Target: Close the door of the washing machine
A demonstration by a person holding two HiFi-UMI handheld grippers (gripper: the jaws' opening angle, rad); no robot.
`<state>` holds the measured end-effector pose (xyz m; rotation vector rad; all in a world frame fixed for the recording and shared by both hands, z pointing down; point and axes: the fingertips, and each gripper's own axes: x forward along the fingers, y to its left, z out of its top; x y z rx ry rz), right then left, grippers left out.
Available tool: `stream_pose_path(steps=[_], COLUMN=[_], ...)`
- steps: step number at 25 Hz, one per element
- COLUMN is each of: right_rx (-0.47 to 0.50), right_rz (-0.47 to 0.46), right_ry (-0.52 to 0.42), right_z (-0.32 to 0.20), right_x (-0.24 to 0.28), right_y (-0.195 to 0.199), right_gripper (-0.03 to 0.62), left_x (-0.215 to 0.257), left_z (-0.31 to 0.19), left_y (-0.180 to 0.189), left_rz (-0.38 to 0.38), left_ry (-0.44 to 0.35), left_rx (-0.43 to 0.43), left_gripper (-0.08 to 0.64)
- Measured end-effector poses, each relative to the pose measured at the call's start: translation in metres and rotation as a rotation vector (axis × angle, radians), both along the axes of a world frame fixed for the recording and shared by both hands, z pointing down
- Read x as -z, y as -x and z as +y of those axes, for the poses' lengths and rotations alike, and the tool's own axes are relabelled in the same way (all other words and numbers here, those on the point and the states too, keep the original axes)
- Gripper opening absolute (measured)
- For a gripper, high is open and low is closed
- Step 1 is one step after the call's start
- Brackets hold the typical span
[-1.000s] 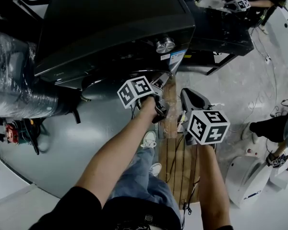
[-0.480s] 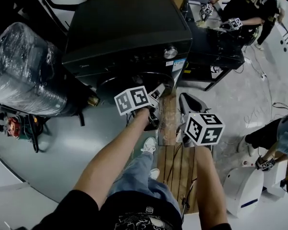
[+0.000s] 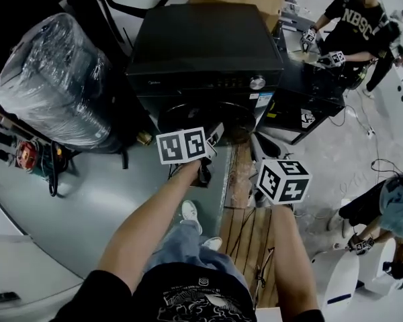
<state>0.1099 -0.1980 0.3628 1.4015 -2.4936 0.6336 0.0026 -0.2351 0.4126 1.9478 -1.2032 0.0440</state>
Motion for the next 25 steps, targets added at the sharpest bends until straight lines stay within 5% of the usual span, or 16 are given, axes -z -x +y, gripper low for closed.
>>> stream_pose_path(steps=[17,25], right_rx=[0.034,-0.004], right_rz=[0.036,0.060], right_ry=[-0.115,-0.166], right_z=[0.054,0.078], right_x=[0.076,0.100], right_y=[0.129,0.166], right_gripper=[0.021,0.021], left_x=[0.090,0.126], left_z=[0.085,0.100], left_y=[0.180,0.219], left_rz=[-0.409,-0.546], left_ry=[-0.230,-0.366], left_rx=[-0.039,-0.077], left_gripper=[0.063,0.044])
